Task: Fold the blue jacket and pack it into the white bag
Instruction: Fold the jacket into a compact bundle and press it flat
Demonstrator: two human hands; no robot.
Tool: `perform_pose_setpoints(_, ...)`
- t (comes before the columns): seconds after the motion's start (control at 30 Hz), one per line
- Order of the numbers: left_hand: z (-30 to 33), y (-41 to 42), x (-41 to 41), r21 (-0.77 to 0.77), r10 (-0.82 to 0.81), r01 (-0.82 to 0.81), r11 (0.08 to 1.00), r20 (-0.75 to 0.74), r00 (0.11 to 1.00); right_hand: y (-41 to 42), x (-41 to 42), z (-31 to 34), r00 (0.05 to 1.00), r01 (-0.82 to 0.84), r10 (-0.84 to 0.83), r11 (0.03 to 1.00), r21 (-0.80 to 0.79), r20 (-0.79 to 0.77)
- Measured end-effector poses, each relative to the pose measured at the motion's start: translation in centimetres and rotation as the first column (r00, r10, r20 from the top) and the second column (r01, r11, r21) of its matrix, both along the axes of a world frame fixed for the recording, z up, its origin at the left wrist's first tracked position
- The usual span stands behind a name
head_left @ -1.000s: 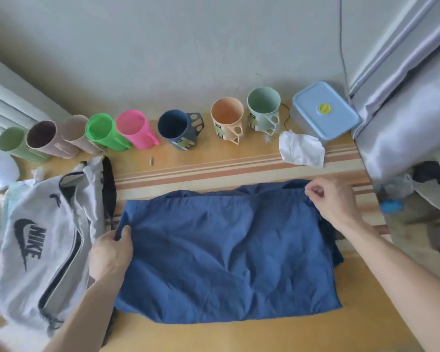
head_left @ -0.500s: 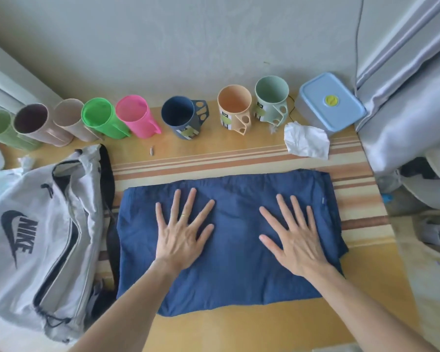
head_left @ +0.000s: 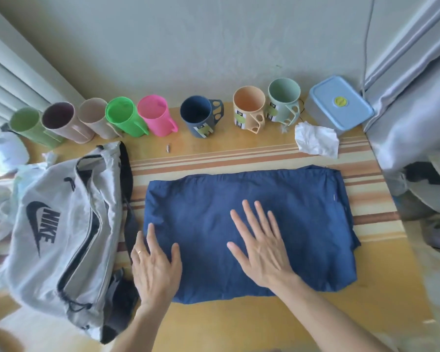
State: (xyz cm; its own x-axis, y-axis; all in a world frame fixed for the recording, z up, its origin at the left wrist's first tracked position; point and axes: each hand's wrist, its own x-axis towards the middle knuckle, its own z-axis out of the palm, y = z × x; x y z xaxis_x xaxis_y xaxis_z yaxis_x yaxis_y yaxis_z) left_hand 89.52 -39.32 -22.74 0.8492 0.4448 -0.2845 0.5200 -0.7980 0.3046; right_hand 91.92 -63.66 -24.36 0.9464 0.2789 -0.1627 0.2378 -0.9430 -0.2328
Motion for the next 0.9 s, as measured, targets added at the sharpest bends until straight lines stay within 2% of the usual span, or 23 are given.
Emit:
perform_pose_setpoints(0.07, 0.3, 0.5, 0.4, -0.066, 0.074, -0.078, 0.995, -0.056, 0.996, 0.2, -0.1, -1.7, 0.997, -0.012, 0.008, 0.998, -0.062, -0.07)
perform_pose_setpoints(0.13, 1.1, 0.7, 1.0, -0.118, 0.08, -0.09, 0.989, -0.09, 0.993, -0.2, -0.2, -2.7, 0.994, -0.028, 0.018, 0.995, -0.097, -0.108)
perform_pose_setpoints(0.2, 1.8, 1.1, 1.7, -0.243, 0.191, -0.229, 0.943, -0.171, 0.967, 0.1, -0.3, -2.1, 0.993, 0.002, -0.007, 0.999, -0.045, -0.114)
perform_pose_setpoints(0.23, 2.2, 1.4, 2.2, -0.329, 0.298, -0.366, 0.871, -0.238, 0.924, 0.5, -0.5, -1.3, 0.994, 0.031, -0.03, 0.999, 0.009, -0.108)
perform_pose_setpoints(0.27, 2.9, 1.8, 2.6, -0.43, 0.382, -0.487, 0.76, -0.309, 0.871, 0.8, -0.8, -0.2, 0.992, 0.072, -0.062, 0.993, 0.092, -0.107)
perform_pose_setpoints(0.3, 3.6, 2.2, 3.0, -0.508, 0.412, -0.555, 0.659, -0.373, 0.831, 0.9, -1.3, 0.9, 0.986, 0.13, -0.105, 0.97, 0.207, -0.128)
perform_pose_setpoints(0.33, 4.7, 2.3, 3.1, -0.556, 0.403, -0.575, 0.6, -0.411, 0.818, 0.9, -1.9, 2.2, 0.972, 0.207, -0.151, 0.917, 0.341, -0.182)
perform_pose_setpoints(0.4, 7.6, 1.6, 3.4, -0.653, 0.322, -0.494, 0.573, -0.375, 0.869, 0.2, -2.9, 5.1, 0.909, 0.398, -0.223, 0.72, 0.569, -0.353)
perform_pose_setpoints(0.47, 11.1, -0.8, 3.9, -0.739, 0.248, -0.36, 0.569, -0.263, 0.932, -1.2, -3.1, 7.9, 0.809, 0.583, -0.251, 0.447, 0.678, -0.531)
perform_pose_setpoints(0.53, 13.9, -4.7, 4.7, -0.803, 0.128, -0.182, 0.568, -0.131, 0.983, -3.3, -3.0, 10.2, 0.716, 0.697, -0.25, 0.201, 0.688, -0.652)
perform_pose_setpoints(0.6, 15.3, -10.0, 5.1, -0.826, -0.041, 0.005, 0.563, -0.021, 0.999, -6.0, -2.7, 11.8, 0.667, 0.729, -0.262, 0.041, 0.683, -0.697)
perform_pose_setpoints(0.67, 14.8, -16.0, 5.1, -0.834, -0.236, 0.192, 0.517, 0.077, 0.969, -9.2, -2.4, 12.8, 0.61, 0.747, -0.281, -0.109, 0.656, -0.741)
perform_pose_setpoints(0.73, 13.9, -21.3, 4.5, -0.876, -0.419, 0.276, 0.397, 0.095, 0.903, -12.6, -2.4, 12.7, 0.538, 0.768, -0.308, -0.204, 0.607, -0.784)
perform_pose_setpoints(0.8, 13.1, -24.8, 3.4, -0.93, -0.561, 0.234, 0.284, 0.037, 0.827, -15.9, -2.7, 11.9, 0.452, 0.812, -0.349, -0.22, 0.541, -0.821)
perform_pose_setpoints(0.87, 12.2, -25.7, 2.0, -0.925, -0.612, 0.277, 0.26, 0.064, 0.788, -18.6, -3.0, 10.6, 0.365, 0.878, -0.441, -0.131, 0.461, -0.82)
perform_pose_setpoints(0.9, 11.3, -25.3, 1.5, -0.871, -0.58, 0.373, 0.32, 0.132, 0.804, -19.4, -3.3, 9.8, 0.348, 0.9, -0.507, -0.053, 0.432, -0.788)
